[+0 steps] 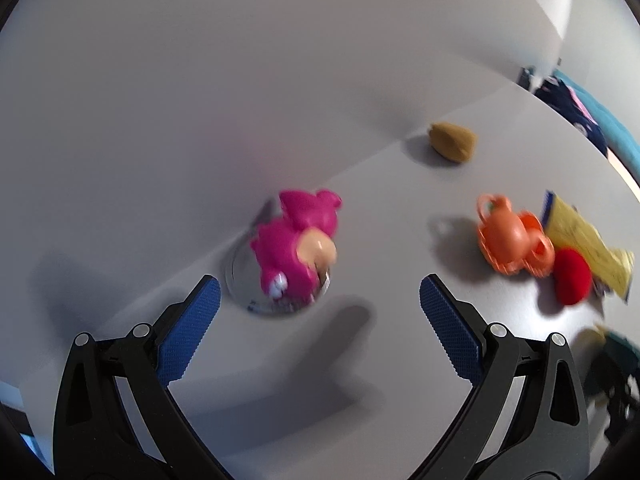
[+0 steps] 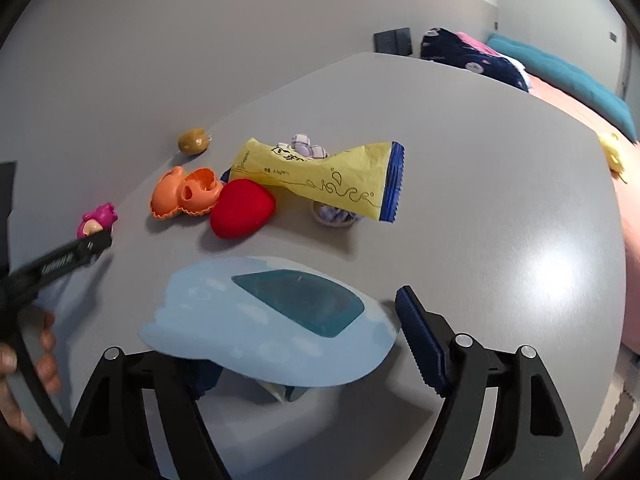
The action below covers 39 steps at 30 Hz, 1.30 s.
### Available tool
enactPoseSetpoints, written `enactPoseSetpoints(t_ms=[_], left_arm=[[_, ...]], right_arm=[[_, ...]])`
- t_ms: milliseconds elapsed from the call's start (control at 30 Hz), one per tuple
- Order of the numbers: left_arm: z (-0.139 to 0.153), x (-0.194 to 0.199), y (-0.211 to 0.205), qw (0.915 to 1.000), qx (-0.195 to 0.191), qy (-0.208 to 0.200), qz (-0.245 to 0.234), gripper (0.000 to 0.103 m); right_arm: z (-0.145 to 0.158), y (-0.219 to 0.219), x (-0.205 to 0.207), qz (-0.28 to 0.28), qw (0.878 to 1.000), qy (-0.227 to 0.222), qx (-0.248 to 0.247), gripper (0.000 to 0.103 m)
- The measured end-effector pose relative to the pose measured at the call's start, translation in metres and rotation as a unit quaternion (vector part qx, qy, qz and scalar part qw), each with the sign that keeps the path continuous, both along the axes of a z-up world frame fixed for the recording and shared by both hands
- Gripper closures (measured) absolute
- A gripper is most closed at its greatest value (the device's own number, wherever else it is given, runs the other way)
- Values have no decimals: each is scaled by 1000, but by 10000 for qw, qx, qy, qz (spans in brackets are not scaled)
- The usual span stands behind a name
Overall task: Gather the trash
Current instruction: 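Grasp the pink toy with the left tool while the right tool grasps the light blue cover, then lift the pink toy with the left tool while the right tool lifts the blue cover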
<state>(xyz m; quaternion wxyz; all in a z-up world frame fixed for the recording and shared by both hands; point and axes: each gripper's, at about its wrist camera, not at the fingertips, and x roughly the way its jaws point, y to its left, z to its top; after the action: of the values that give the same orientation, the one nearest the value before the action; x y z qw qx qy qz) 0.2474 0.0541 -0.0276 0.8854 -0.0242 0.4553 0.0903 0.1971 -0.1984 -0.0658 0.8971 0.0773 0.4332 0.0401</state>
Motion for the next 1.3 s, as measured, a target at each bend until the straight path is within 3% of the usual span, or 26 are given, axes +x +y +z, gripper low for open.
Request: enactPoseSetpoints(t_ms=[100, 300, 500, 600, 1033, 1300], left_arm=[[-3, 10, 5, 9999, -23, 55, 130, 6], [-13, 25, 6, 9991, 285, 245, 180, 10], [-10, 20, 15, 9995, 45, 144, 275, 46], [-7, 12, 15, 9996, 111, 141, 221, 57], [7, -51, 9, 9988, -469, -162, 21, 57], [30, -60, -25, 9975, -519, -375, -310, 57]], right_arm=[[1, 0, 2, 166, 9998, -20, -83, 28], [1, -3, 7, 376, 9993, 0, -1, 29], [1, -4, 7, 467, 9989, 28, -20, 32], [1, -5, 3, 517, 9987, 45, -10, 34], [11, -20, -29, 490, 9986, 32, 209, 38], [31, -42, -50, 325, 9989, -190, 269, 38]])
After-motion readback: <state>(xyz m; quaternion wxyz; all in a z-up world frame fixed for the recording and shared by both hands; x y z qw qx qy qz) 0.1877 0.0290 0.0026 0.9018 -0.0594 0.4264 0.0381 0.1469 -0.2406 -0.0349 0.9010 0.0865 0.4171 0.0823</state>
